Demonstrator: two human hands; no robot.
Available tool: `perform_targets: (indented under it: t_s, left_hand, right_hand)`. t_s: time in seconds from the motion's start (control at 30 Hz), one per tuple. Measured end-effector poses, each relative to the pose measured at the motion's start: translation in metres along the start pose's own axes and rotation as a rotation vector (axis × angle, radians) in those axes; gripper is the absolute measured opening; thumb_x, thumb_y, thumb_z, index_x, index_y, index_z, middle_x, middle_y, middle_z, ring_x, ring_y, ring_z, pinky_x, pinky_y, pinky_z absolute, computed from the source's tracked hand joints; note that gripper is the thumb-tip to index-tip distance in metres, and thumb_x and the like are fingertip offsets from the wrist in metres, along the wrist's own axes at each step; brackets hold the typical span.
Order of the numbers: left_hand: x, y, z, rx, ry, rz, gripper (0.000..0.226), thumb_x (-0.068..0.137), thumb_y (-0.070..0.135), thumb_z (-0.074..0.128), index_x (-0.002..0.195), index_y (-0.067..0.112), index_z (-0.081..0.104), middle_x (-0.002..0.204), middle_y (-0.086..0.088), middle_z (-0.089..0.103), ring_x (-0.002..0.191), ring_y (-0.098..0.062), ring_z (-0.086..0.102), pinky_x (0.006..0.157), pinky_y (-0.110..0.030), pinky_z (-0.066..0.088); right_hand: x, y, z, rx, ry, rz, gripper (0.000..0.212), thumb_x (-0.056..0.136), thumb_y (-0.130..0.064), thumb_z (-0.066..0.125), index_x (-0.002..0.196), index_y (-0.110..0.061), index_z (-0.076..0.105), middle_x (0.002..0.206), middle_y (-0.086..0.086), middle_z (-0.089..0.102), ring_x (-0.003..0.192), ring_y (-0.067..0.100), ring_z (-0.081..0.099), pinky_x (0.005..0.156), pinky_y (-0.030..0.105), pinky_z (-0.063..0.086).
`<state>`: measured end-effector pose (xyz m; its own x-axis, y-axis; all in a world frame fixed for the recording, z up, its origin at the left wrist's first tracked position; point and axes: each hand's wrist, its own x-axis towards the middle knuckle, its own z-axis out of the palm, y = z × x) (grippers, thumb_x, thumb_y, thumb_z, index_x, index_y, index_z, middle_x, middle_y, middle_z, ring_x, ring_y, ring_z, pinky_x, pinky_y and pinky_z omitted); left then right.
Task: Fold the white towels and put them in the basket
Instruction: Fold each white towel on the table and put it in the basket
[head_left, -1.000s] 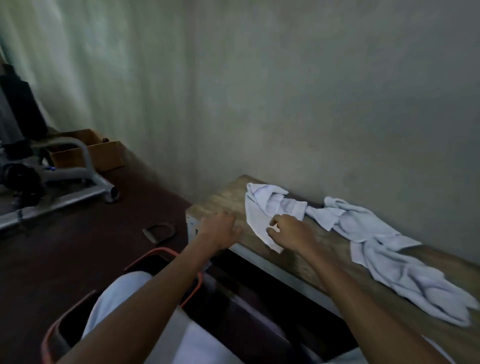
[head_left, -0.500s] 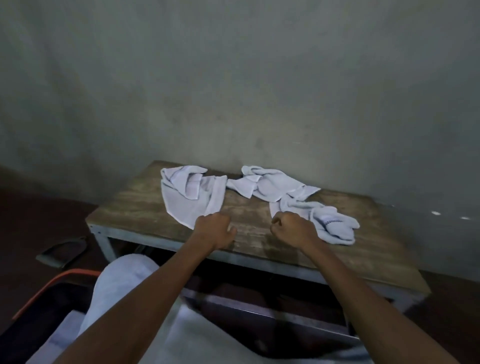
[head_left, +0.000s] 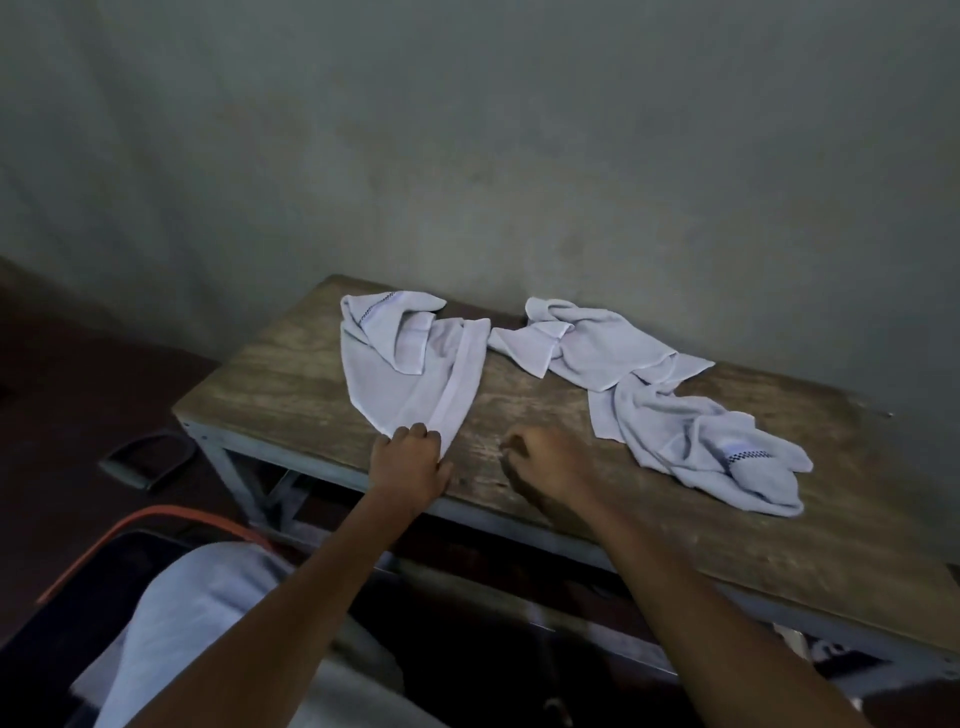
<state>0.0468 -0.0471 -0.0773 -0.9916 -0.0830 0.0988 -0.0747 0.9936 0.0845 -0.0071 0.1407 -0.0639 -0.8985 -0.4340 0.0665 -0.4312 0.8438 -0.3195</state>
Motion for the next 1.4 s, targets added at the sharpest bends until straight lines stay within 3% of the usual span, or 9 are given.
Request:
perform_targets:
  t_s: [0.2,0.3,0.4,0.6,0.73,0.9,1.03,1.2,1.4]
  left_hand:
    - [0.008,-0.027,0.016,-0.210,0.095,0.053,0.016,0.080,0.014,0.063,0.090,0.003,0.067,0.087,-0.017,0.061,0.082,-0.037,0.059,0.067,-0.041,0.050]
    - [0.007,-0.038,0.025,-0.324,0.125,0.068,0.022,0.079,0.018,0.053,0.088,0.003,0.066,0.085,-0.016,0.059,0.077,-0.036,0.059,0.064,-0.038,0.051]
    - [0.005,-0.042,0.030,-0.446,0.181,0.001,0.032,0.081,0.035,0.046,0.083,0.009,0.065,0.082,-0.009,0.059,0.071,-0.025,0.058,0.062,-0.035,0.051]
    - [0.007,-0.038,0.021,-0.650,0.155,-0.196,0.012,0.083,0.014,0.064,0.094,0.011,0.065,0.089,-0.005,0.064,0.075,-0.019,0.061,0.072,-0.031,0.050]
    - [0.011,-0.035,0.020,-0.716,0.058,-0.302,0.019,0.084,0.013,0.060,0.101,0.005,0.064,0.092,-0.009,0.069,0.086,-0.023,0.063,0.075,-0.026,0.046]
    - [0.018,-0.040,-0.003,-0.631,0.119,-0.184,0.011,0.082,0.008,0.059,0.082,0.003,0.068,0.083,-0.017,0.065,0.078,-0.028,0.061,0.063,-0.022,0.035]
    - [0.028,-0.050,-0.052,-0.506,0.265,0.024,0.015,0.084,0.025,0.054,0.080,0.013,0.063,0.080,-0.005,0.064,0.075,-0.022,0.059,0.066,-0.032,0.043]
    - [0.041,-0.053,-0.133,-0.426,0.410,0.186,0.016,0.085,0.028,0.049,0.084,0.020,0.063,0.083,-0.001,0.071,0.077,-0.018,0.061,0.069,-0.026,0.042]
    - [0.046,-0.056,-0.218,-0.376,0.435,0.213,0.011,0.088,0.014,0.056,0.091,0.013,0.067,0.087,-0.002,0.071,0.080,-0.019,0.063,0.069,-0.028,0.046]
  right_hand:
    - [0.049,-0.019,0.035,0.050,-0.039,-0.174,0.035,0.091,-0.027,0.050,0.125,-0.026,0.056,0.120,0.005,0.059,0.107,0.027,0.055,0.088,0.040,0.047]
    - [0.060,-0.024,0.047,0.060,-0.032,-0.271,0.040,0.092,-0.022,0.049,0.132,-0.025,0.053,0.108,0.008,0.054,0.095,0.028,0.054,0.078,0.040,0.047]
    - [0.069,-0.033,0.051,0.059,0.030,-0.373,0.036,0.092,-0.021,0.047,0.126,-0.024,0.060,0.092,0.007,0.050,0.081,0.026,0.052,0.065,0.040,0.047]
    - [0.090,-0.048,0.046,-0.163,-0.135,-0.411,0.040,0.094,-0.017,0.049,0.132,-0.030,0.050,0.098,0.003,0.035,0.103,0.025,0.039,0.069,0.033,0.034]
    - [0.097,-0.055,0.042,-0.234,-0.090,-0.434,0.019,0.087,-0.017,0.055,0.106,-0.020,0.056,0.107,0.007,0.044,0.104,0.024,0.041,0.066,0.032,0.034]
    - [0.090,-0.054,0.020,-0.168,-0.064,-0.448,0.013,0.079,-0.024,0.060,0.088,-0.017,0.054,0.102,0.005,0.047,0.100,0.023,0.041,0.072,0.036,0.040]
    - [0.086,-0.056,-0.025,-0.040,-0.057,-0.367,0.013,0.076,-0.028,0.062,0.083,-0.024,0.052,0.093,-0.003,0.053,0.098,0.020,0.042,0.077,0.034,0.030]
    - [0.081,-0.059,-0.098,-0.020,0.012,-0.275,0.015,0.082,-0.028,0.058,0.096,-0.031,0.055,0.083,-0.008,0.051,0.093,0.013,0.040,0.084,0.037,0.025]
    - [0.072,-0.061,-0.182,-0.206,0.148,-0.229,0.003,0.081,-0.032,0.055,0.081,-0.030,0.052,0.079,-0.003,0.057,0.094,0.015,0.039,0.066,0.033,0.011]
